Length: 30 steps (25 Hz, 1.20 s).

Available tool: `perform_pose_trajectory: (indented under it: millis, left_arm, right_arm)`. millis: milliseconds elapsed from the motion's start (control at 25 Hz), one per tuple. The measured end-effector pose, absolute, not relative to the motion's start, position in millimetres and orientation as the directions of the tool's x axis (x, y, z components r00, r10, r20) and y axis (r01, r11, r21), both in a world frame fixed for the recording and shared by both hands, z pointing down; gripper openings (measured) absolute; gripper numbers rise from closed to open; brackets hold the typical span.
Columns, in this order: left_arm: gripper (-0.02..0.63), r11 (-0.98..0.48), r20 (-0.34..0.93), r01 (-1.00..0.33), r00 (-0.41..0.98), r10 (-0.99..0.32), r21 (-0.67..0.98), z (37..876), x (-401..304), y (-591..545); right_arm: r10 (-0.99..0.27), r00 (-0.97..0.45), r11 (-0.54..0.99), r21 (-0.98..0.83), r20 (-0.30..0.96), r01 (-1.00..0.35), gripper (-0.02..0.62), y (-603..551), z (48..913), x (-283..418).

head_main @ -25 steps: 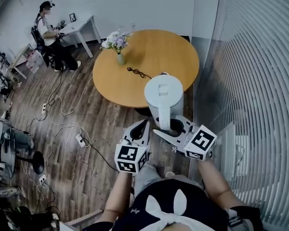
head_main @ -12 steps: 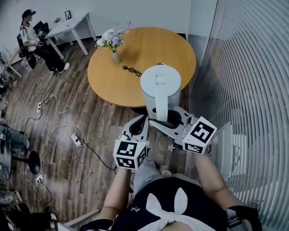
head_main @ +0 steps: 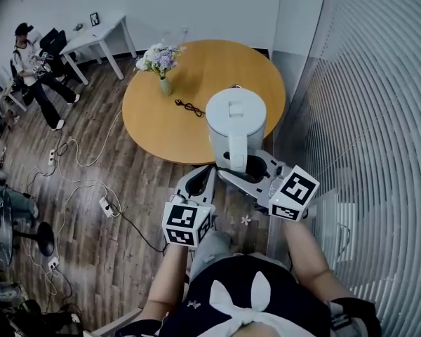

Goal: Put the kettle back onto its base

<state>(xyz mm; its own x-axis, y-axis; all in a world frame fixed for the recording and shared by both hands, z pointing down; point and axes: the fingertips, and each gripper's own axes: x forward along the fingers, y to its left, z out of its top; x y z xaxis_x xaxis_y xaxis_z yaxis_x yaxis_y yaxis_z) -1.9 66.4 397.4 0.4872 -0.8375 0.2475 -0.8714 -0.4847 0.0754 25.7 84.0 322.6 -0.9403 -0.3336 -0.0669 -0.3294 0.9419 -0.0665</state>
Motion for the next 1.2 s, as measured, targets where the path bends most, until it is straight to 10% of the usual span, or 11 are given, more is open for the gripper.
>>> perform_pose_trajectory:
  millis: [1200]
  left_arm:
    - [0.028,-0.549,0.313,-0.83,0.55,-0.774,0.101,405.0,-42.1,-73.1]
  right_arm:
    - [-0.424,-0.902,0.905,-0.077,-0.086,-0.418,0.149,-73.0,301.8,1.7]
